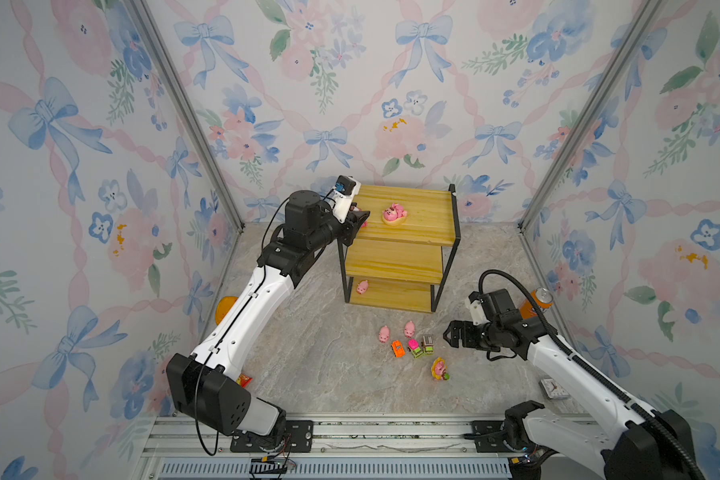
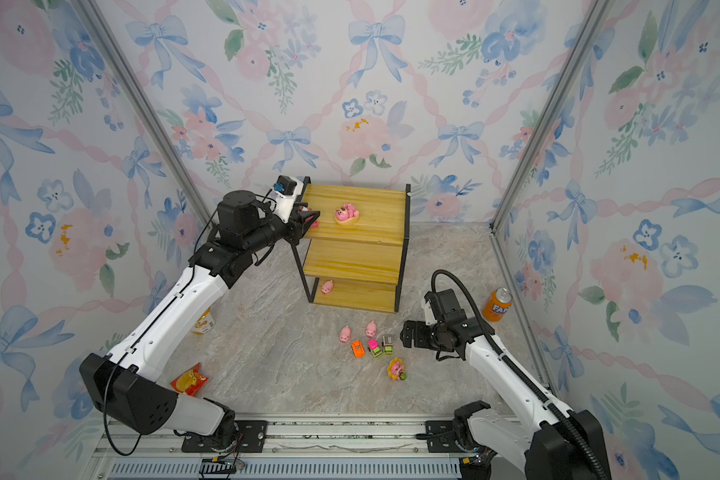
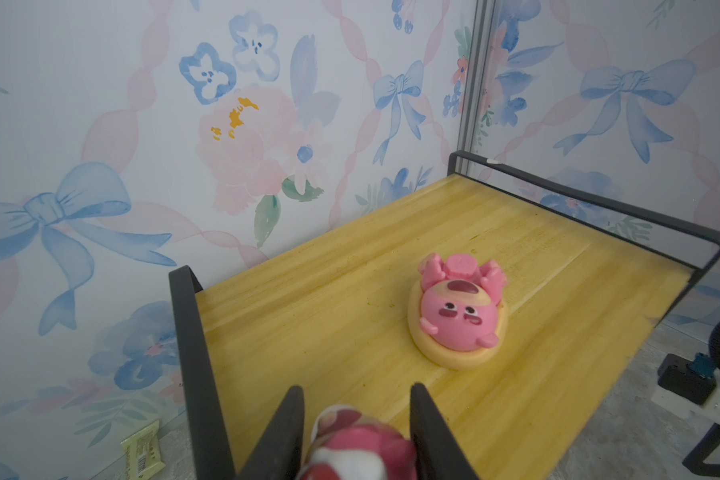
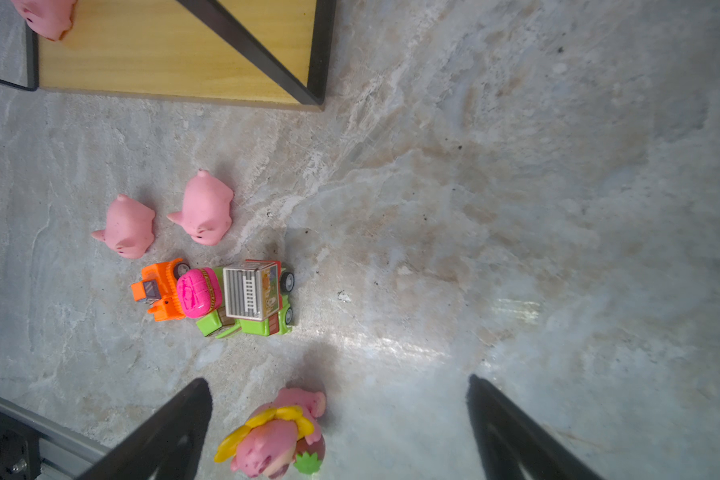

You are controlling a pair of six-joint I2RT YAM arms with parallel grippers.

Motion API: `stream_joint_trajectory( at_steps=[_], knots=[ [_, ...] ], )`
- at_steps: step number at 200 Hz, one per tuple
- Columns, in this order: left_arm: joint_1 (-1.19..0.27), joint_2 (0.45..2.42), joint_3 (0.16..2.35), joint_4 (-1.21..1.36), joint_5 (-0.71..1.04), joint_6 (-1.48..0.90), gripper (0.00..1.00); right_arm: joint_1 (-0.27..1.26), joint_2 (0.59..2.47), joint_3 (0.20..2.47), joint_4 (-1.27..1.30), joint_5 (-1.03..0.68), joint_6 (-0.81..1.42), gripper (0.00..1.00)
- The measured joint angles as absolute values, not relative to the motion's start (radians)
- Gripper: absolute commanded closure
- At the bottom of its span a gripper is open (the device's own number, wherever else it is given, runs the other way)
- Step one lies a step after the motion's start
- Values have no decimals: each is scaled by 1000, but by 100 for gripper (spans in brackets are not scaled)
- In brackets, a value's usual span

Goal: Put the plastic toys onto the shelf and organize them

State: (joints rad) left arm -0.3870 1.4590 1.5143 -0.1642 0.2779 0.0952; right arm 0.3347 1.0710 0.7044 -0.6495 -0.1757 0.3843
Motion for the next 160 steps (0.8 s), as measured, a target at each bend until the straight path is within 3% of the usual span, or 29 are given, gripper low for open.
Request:
stream_joint_trajectory(
  at_steps=[160],
  knots=[
    [-380,1520,1571,-166,462,188,75,335,1082,704,-648,-172,384,2]
  ],
)
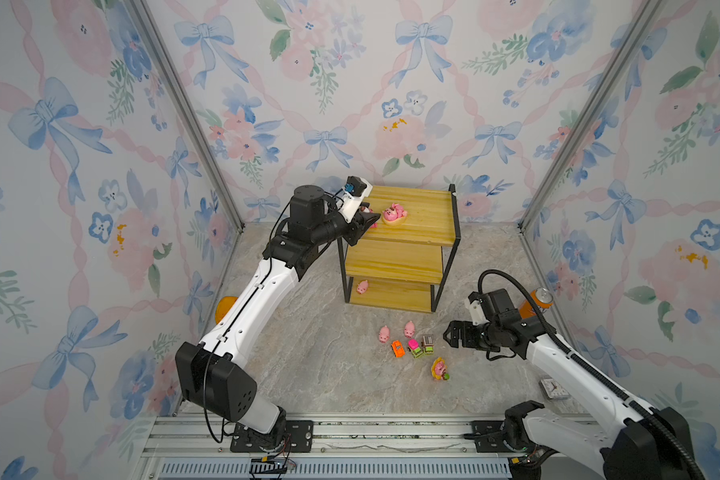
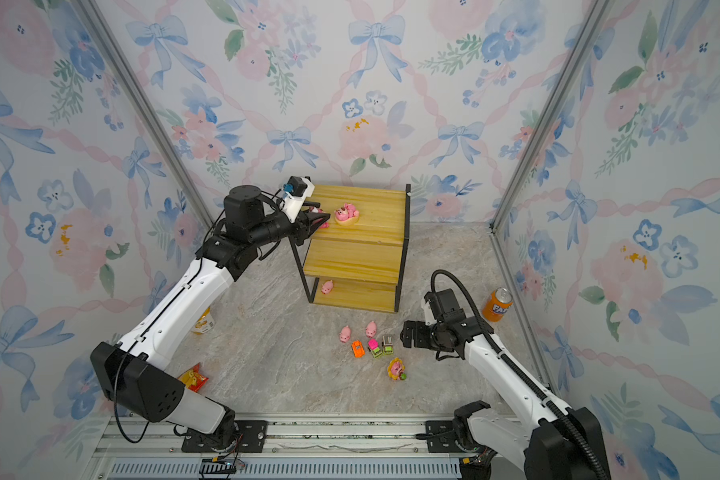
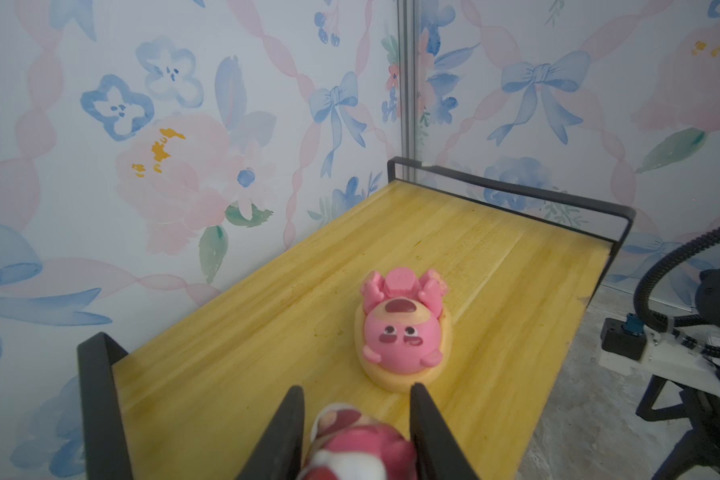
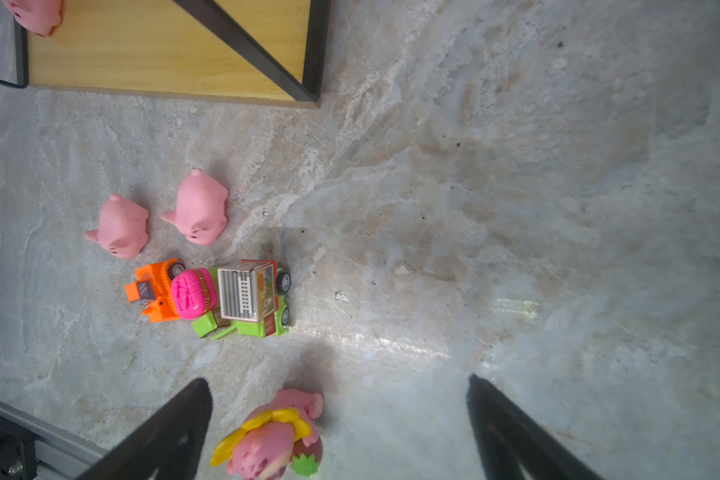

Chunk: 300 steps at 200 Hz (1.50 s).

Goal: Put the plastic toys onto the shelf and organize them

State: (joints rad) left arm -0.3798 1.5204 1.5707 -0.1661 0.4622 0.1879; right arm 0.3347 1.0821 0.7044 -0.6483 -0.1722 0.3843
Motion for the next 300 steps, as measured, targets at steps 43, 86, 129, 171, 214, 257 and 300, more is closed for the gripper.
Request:
stream_joint_trajectory(
  at_steps=[43,86,129,171,214,257,300],
  knots=[
    [-356,1520,1571,-172,501,191,74,335,1082,704,-648,-172,384,2],
    [-333,1520,1578,-181,537,199,74,335,1082,704,-648,-172,384,2],
    [-303,1533,1597,-181,587,210,74,335,1082,704,-648,-168,385,2],
    [-293,1556,1612,-181,631,221,74,335,1082,704,-648,-164,385,2],
    [-287,1576,1633,-181,669,229,74,335,1082,704,-648,-160,385,2],
    [-270,1585,1642,-181,712,236,74,335,1082,704,-649,-153,385,2],
    [-258,1591,1652,-181,741,236,74,335,1085,704,-649,-152,385,2]
  ],
)
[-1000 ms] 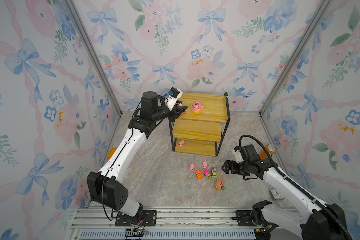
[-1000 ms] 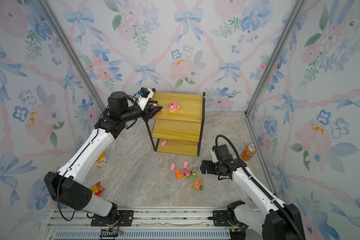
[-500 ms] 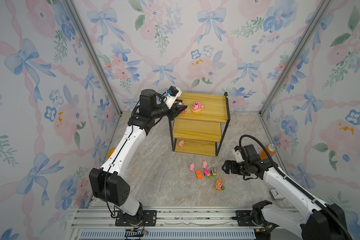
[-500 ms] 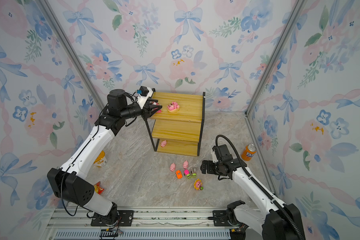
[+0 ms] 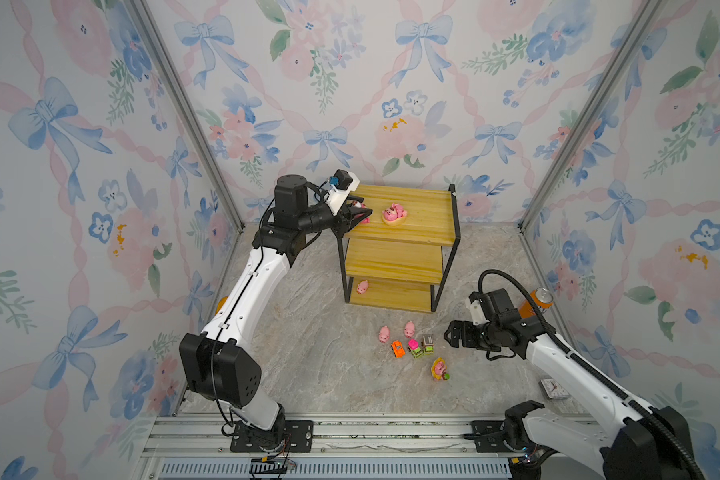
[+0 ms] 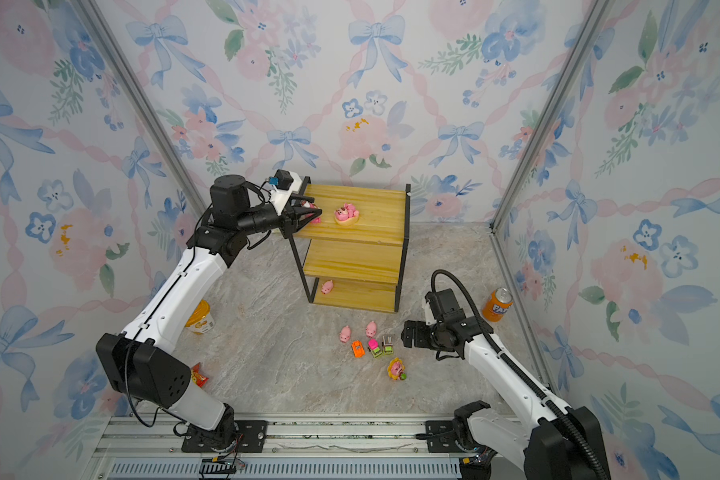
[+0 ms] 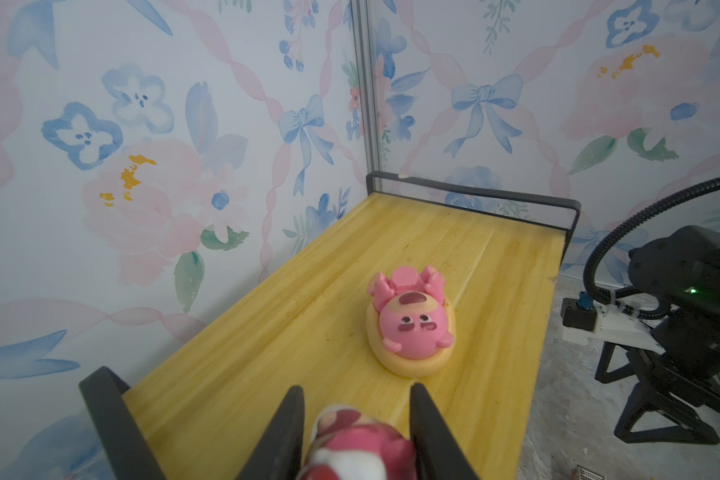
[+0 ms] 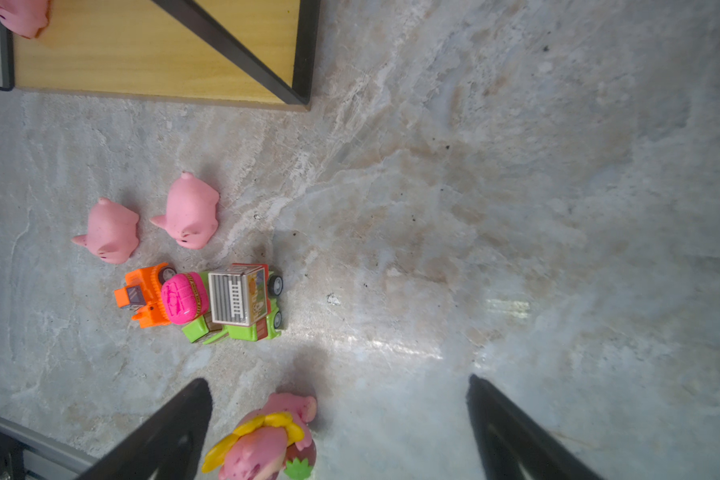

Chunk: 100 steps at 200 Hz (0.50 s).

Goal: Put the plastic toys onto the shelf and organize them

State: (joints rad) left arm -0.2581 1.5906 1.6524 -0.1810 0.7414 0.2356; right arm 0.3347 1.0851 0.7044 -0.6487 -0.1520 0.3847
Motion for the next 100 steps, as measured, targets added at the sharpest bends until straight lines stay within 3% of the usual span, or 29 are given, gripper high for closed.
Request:
stream_joint_trajectory(
  at_steps=[100],
  knots=[
    [-256,1594,1654,-181,752,235,68,334,1089,704,-648,-150,384,2]
  ],
)
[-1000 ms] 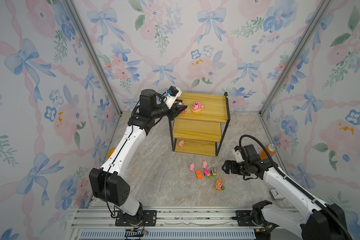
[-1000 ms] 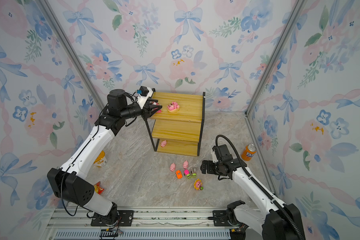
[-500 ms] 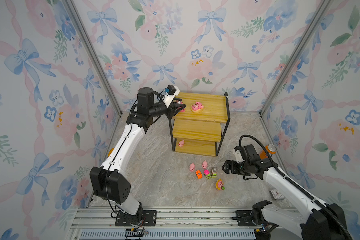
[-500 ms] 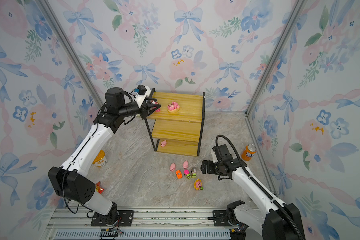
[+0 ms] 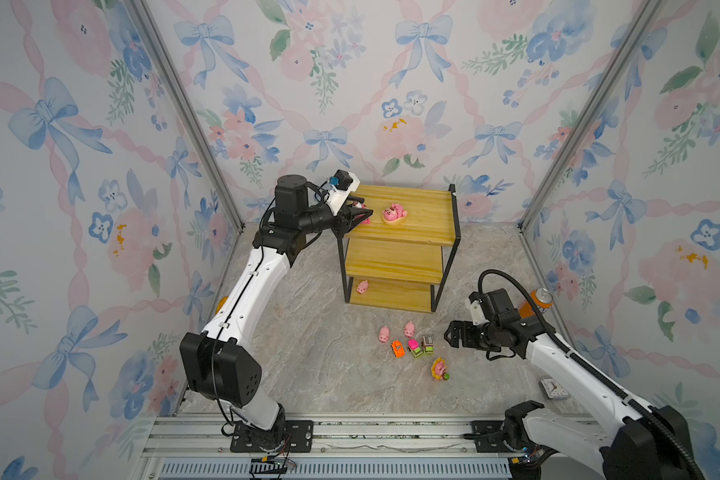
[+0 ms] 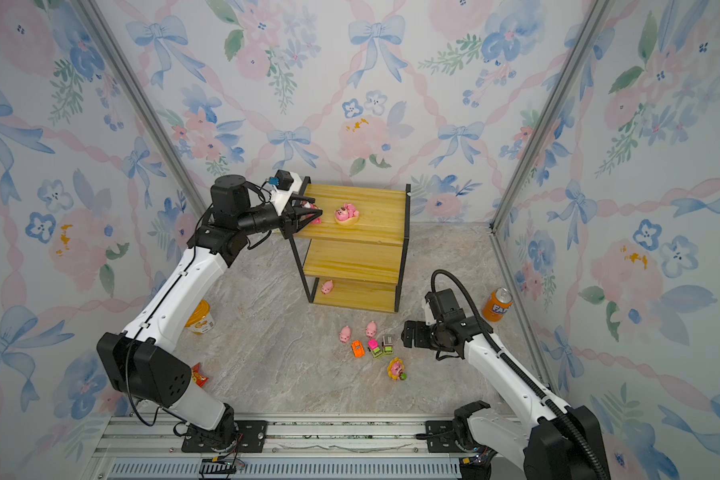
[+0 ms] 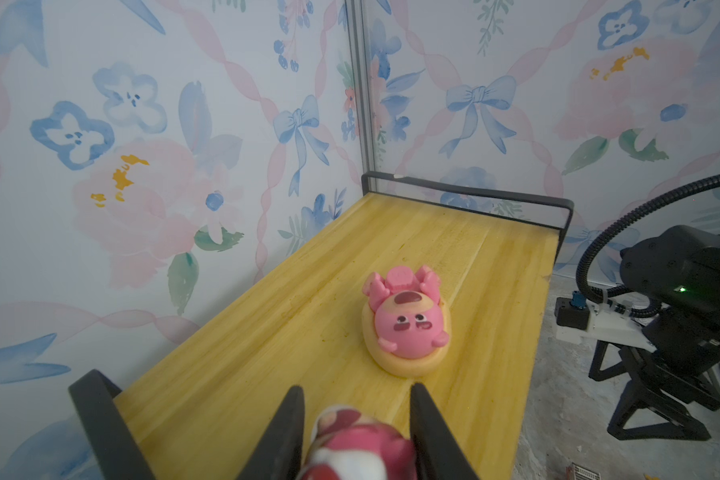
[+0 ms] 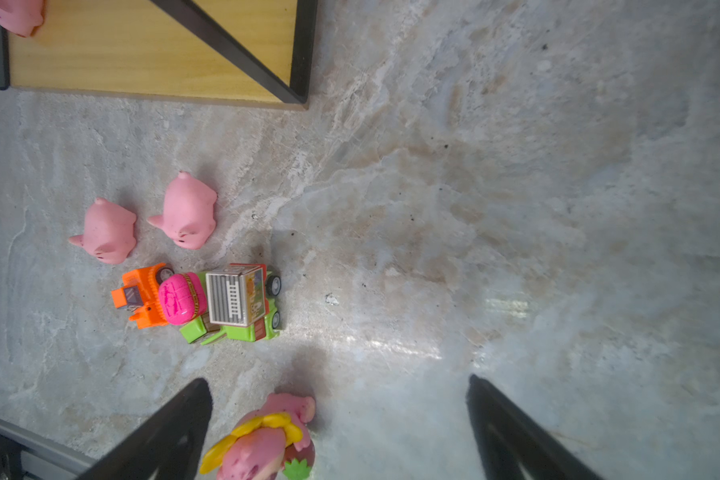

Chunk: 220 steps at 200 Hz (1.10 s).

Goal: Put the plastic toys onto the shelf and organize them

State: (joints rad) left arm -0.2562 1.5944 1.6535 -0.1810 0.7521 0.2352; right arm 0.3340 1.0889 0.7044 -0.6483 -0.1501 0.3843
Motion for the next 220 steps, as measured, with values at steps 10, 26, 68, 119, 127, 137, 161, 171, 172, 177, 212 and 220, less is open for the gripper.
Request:
stream_joint_trajectory(
  at_steps=[10,26,68,119,127,137,161,171,172,177,212,220],
  knots=[
    [-256,1594,1654,-181,750,235,67,334,1089,704,-648,-150,384,2],
    [-256,1594,1654,-181,748,235,64,333,1090,704,-648,-150,384,2],
    [-256,1594,1653,-181,737,234,50,333,1098,704,-648,-150,384,2],
    [-257,1594,1652,-180,723,237,37,331,1098,704,-649,-150,384,2],
    [-256,1594,1651,-181,722,237,35,330,1098,704,-649,-150,384,2],
    [-256,1594,1651,-181,720,235,33,329,1098,704,-649,-150,384,2],
    [-257,1593,1651,-181,718,235,33,329,1098,704,-649,-150,384,2],
    [-256,1592,1651,-181,715,235,31,329,1098,704,-649,-150,384,2],
    [-256,1592,1651,-181,715,235,31,329,1098,704,-649,-150,384,2],
    [-256,1591,1651,-181,714,235,31,329,1098,704,-649,-150,384,2],
    [-257,1565,1631,-181,699,235,29,329,1098,704,-649,-150,384,1],
    [-257,1557,1626,-181,692,235,29,329,1098,704,-649,-150,384,1]
  ],
)
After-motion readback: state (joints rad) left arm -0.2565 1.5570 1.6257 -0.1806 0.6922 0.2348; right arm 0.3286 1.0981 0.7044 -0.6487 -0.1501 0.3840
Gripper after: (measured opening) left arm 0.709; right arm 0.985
